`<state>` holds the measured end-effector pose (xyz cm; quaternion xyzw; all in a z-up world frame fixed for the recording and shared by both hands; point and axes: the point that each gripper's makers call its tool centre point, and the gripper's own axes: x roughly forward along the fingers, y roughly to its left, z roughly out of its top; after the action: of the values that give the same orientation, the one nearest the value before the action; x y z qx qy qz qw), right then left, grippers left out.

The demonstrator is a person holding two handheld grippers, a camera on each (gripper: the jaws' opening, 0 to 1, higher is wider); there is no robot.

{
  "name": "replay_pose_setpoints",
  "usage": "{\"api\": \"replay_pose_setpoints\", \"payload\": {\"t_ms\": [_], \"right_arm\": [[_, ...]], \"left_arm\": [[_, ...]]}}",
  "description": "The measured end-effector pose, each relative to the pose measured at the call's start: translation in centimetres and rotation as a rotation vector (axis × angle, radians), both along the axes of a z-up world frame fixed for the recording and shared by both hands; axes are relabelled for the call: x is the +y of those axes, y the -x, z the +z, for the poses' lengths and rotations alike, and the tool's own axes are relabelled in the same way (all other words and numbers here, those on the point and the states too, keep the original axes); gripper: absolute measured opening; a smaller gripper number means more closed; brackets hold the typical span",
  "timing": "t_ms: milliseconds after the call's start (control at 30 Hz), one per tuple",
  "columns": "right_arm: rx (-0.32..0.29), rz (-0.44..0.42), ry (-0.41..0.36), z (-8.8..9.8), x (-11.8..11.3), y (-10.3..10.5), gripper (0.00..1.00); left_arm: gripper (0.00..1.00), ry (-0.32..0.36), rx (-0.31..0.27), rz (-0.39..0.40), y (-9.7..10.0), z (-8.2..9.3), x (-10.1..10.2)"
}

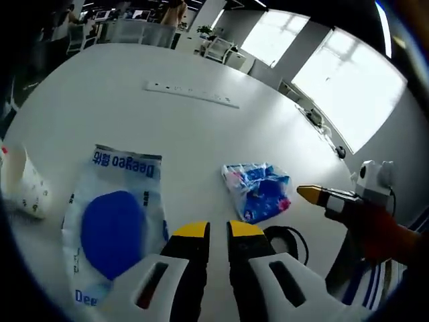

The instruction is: Arrange the tabletop items into an orderly group along one side of the table until the central work area is clear of visible clutter.

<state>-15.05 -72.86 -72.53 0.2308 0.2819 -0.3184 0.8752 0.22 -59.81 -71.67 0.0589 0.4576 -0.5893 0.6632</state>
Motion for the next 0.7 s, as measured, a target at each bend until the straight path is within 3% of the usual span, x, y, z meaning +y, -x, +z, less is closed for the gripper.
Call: {"api": "replay_pose_setpoints", "payload": {"t_ms": [300, 700], "right_arm": [[0.002, 0.059, 0.014, 0.5, 1.3, -2.0, 0.04], [-0.005, 0.131, 0.011, 0.8, 3.1, -4.7, 0.03]], "left_arm": [[0.06, -0.009, 0.009, 0.057, -0.7, -0.5, 3.5], [0.06, -0.006, 0.013, 0.101, -2.1, -0.3, 6.3]]}}
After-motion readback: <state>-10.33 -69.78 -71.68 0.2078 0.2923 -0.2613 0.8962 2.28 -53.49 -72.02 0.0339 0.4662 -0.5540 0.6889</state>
